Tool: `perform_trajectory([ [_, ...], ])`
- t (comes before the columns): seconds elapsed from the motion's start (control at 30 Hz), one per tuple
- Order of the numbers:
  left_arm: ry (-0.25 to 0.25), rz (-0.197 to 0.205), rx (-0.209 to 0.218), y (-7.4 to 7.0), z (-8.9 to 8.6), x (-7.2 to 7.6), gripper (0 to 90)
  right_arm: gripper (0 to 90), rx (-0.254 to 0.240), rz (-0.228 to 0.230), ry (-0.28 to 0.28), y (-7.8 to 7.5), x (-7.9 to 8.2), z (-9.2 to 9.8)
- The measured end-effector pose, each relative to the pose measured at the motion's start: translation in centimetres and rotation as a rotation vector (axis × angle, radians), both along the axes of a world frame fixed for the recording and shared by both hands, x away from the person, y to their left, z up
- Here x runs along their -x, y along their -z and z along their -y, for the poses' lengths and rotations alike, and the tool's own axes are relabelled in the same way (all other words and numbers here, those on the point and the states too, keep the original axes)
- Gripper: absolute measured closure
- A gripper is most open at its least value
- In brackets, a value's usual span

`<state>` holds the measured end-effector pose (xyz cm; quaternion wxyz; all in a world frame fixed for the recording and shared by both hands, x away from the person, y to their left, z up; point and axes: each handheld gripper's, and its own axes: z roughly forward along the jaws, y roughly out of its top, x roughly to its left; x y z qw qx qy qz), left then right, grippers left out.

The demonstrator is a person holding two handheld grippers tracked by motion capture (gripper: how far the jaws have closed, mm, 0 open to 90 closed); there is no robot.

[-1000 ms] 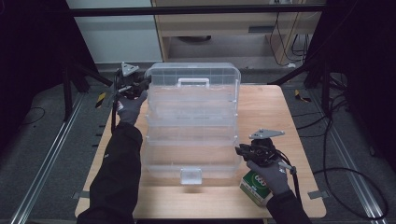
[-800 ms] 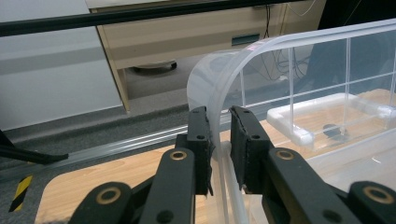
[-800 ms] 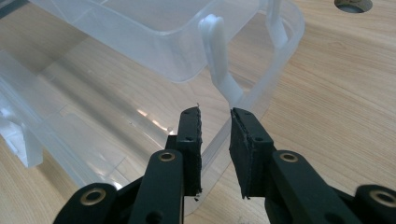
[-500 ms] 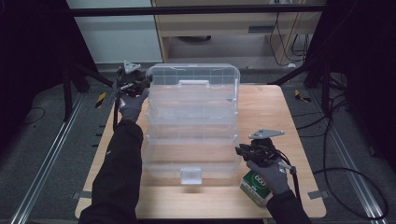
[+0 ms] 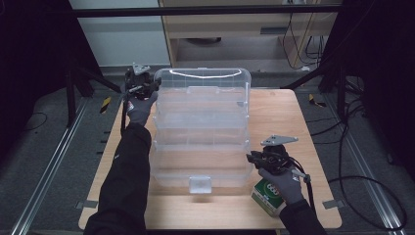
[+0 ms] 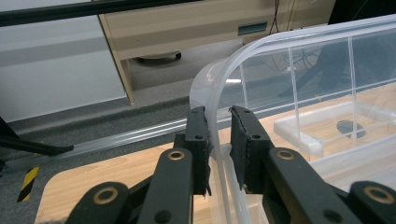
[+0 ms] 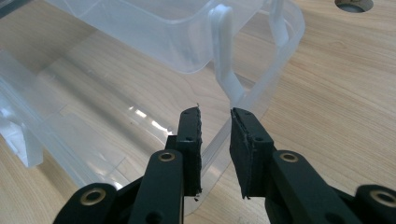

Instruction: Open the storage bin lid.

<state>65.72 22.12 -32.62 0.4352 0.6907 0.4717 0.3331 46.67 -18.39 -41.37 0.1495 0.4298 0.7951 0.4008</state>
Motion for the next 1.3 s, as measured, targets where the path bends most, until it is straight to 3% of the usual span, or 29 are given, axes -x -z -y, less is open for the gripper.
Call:
perform_trajectory([
  [0.43, -0.019, -0.028, 0.005, 0.6, 0.2, -1.3, 76.9, 73.5, -0.006, -0.014, 0.002, -0.1, 0.0, 0.0],
  [0.9, -0.035, -0.044, -0.035, 0.9, 0.3, -2.0, 72.6, 72.7, 0.0, -0.011, 0.01, 0.0, -0.1, -0.1],
  [1.03, -0.047, -0.024, -0.014, 0.4, -0.4, -1.7, 64.4, 72.8, -0.003, -0.014, 0.013, 0.0, 0.0, -0.1],
  [1.13, -0.053, -0.033, 0.009, 0.2, -1.5, -1.0, 62.3, 72.7, -0.016, -0.028, 0.015, 0.0, -0.1, -0.1],
  [1.3, -0.025, -0.034, 0.067, 0.2, -3.6, 1.6, 60.2, 72.7, -0.02, -0.033, 0.018, 0.0, -0.2, 0.0],
])
